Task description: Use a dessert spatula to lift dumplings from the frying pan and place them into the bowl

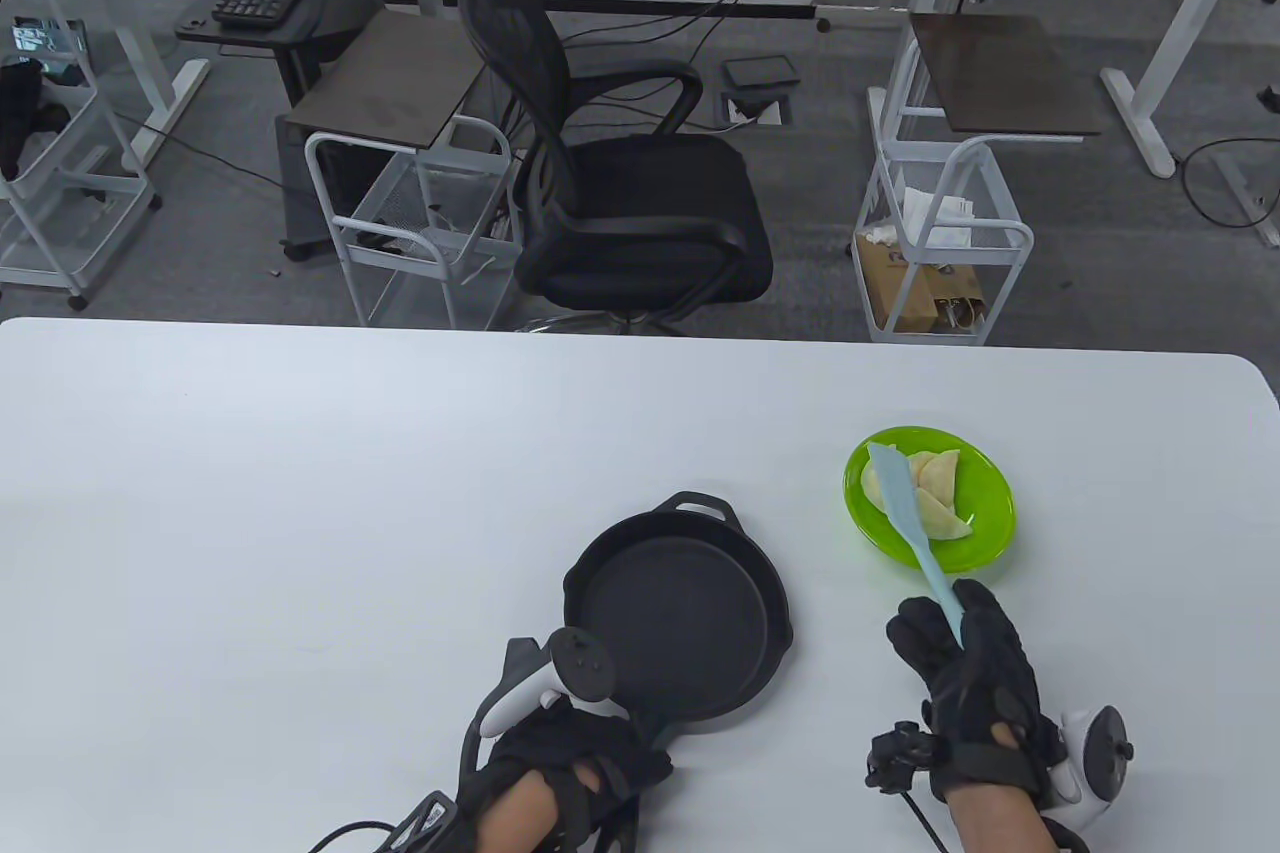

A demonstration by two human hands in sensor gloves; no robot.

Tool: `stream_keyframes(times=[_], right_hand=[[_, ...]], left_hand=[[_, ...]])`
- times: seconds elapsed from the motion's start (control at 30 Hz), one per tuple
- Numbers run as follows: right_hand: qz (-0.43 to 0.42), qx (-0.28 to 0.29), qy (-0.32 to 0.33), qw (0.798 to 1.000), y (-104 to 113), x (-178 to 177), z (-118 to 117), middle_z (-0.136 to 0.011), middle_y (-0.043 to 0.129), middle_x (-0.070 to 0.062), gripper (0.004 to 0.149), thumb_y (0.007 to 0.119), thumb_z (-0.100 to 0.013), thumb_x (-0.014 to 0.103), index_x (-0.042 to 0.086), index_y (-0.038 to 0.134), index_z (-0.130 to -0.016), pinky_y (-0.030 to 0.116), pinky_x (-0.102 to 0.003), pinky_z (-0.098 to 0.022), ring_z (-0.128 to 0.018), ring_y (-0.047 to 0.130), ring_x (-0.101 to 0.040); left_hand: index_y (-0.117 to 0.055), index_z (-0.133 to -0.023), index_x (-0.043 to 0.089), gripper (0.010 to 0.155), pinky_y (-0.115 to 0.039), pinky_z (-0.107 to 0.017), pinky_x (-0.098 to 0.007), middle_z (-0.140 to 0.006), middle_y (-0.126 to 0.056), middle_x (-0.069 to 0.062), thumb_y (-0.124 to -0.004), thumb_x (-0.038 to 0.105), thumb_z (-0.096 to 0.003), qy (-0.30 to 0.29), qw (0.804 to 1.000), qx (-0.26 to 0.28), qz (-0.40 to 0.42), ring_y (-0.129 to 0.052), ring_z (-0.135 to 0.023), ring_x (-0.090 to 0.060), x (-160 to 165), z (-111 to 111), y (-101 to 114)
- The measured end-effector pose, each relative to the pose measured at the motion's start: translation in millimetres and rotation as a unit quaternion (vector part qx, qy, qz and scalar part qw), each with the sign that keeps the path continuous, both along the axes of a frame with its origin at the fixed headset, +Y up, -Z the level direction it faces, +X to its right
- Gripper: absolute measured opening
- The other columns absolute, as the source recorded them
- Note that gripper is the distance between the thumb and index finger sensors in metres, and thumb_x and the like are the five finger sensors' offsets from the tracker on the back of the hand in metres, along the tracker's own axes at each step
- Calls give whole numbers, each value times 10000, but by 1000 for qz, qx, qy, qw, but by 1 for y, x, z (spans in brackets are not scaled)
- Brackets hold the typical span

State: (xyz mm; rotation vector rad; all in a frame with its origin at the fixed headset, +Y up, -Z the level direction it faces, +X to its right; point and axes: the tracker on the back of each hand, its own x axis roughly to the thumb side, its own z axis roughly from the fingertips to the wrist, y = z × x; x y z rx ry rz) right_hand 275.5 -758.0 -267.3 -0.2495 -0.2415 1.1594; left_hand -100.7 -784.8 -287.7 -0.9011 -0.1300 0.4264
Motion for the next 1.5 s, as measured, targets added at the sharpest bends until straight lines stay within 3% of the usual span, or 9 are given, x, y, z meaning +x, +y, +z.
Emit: stream_keyframes(times=[0.33, 0.6, 0.77, 1.0, 1.2, 1.3, 1.4, 1.47, 1.5], right_hand=[[147, 6, 145, 978, -2, -27, -15, -880, 800, -206, 633, 683, -565, 338, 18, 418, -1042, 597, -643, -647, -715, 853, -464], [225, 4, 241, 944, -12, -51, -23, -809, 871, -229, 571, 716, -563, 336, 26, 570, -1020, 618, -647, -633, -648, 897, -462], [250, -15, 263, 932, -19, -56, -26, -758, 901, -230, 544, 711, -566, 348, 34, 620, -1000, 630, -640, -626, -592, 918, -448], [296, -49, 268, 916, -26, -57, -30, -710, 922, -215, 516, 709, -574, 353, 50, 658, -988, 619, -650, -621, -545, 907, -453], [455, -55, 249, 853, -17, -61, -29, -839, 822, -260, 563, 724, -575, 411, 84, 632, -1025, 564, -668, -647, -660, 830, -499], [485, -63, 242, 838, -12, -59, -28, -947, 705, -299, 643, 735, -571, 456, 79, 549, -1058, 498, -703, -669, -772, 736, -567], [515, -58, 208, 829, 2, -49, -25, -1010, 602, -308, 696, 733, -570, 494, 74, 495, -1072, 450, -722, -680, -842, 657, -592], [549, -40, 169, 817, 16, -39, -21, -1034, 560, -304, 704, 735, -566, 501, 85, 485, -1076, 436, -724, -684, -880, 609, -599], [576, -30, 144, 804, 26, -34, -18, -1074, 472, -301, 710, 740, -565, 500, 99, 470, -1086, 367, -724, -706, -937, 493, -613]], left_hand=[[-739, -922, 279, 619, -747, -522, -444, -612, -1075, 81, -730, 701, -468, 0, 1000, 0, 0, -1009, -504, -173, 0, 0, 0], [-739, -923, 279, 620, -746, -522, -445, -614, -1074, 80, -725, 702, -470, 0, 1000, 0, 0, -1010, -503, -174, 0, 0, 0], [-741, -922, 280, 621, -747, -522, -445, -614, -1074, 81, -723, 704, -469, 0, 1000, 0, 0, -1009, -503, -174, 0, 0, 0], [-741, -923, 278, 621, -747, -522, -448, -612, -1074, 78, -725, 702, -470, 3, 1000, 3, -1, -1010, -502, -177, -1, 0, 0], [-744, -926, 290, 619, -748, -535, -449, -617, -1070, 79, -713, 712, -474, 8, 1000, 6, -11, -1008, -513, -175, -1, 1, 2], [-748, -940, 289, 650, -729, -589, -481, -628, -1067, 70, -696, 728, -464, 13, 997, 50, -55, -1008, -547, -187, 3, 5, 11], [-709, -985, 302, 686, -701, -647, -502, -732, -1049, 64, -674, 748, -466, 24, 991, 84, -96, -999, -653, -193, -2, 6, 25], [-667, -1021, 303, 720, -646, -698, -539, -886, -989, 30, -678, 755, -460, 61, 985, 122, -108, -942, -800, -223, -11, 8, 37], [-634, -1044, 311, 740, -611, -724, -556, -967, -939, 22, -676, 762, -458, 77, 979, 152, -114, -897, -877, -234, -17, 8, 45]])
